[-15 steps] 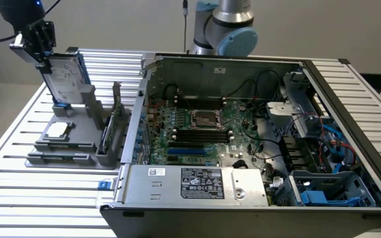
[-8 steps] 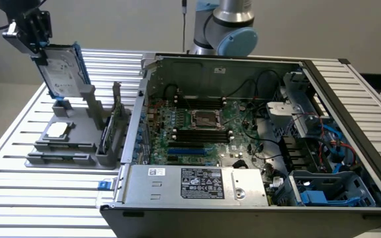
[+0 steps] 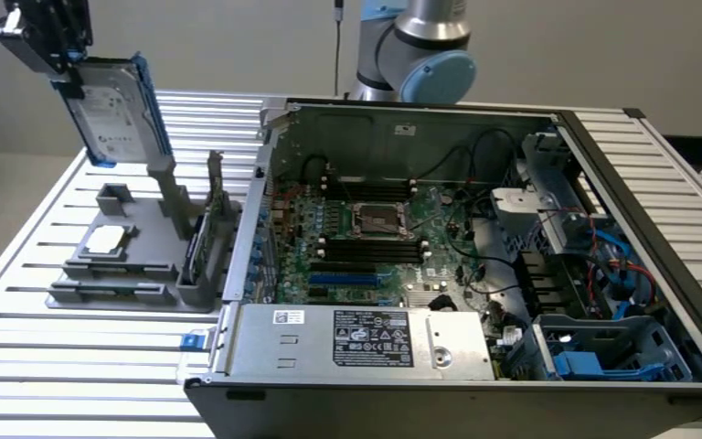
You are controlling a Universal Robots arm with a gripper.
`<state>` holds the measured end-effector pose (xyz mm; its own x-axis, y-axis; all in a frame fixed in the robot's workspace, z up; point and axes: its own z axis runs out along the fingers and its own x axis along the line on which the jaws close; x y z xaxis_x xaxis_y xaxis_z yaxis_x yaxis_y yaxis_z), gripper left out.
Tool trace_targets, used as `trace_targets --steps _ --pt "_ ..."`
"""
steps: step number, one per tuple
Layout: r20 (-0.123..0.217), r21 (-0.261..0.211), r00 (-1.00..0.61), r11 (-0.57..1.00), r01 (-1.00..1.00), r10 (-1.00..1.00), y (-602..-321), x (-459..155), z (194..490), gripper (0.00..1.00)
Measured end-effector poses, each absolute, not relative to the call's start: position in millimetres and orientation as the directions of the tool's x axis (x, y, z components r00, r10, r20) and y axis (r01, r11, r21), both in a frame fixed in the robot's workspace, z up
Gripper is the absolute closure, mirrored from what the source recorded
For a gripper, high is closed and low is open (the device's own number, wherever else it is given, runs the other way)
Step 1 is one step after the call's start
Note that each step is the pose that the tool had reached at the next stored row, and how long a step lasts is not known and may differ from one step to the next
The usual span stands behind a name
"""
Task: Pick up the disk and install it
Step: 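Pick up the disk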
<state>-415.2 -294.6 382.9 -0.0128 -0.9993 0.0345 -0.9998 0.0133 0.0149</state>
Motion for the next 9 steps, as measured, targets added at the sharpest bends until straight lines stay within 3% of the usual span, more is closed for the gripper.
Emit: trace_targets --steps 9 --pt "0.034 0.015 -0.013 0.013 -1.000 -0.999 -295.5 -389.3 416.2 0.67"
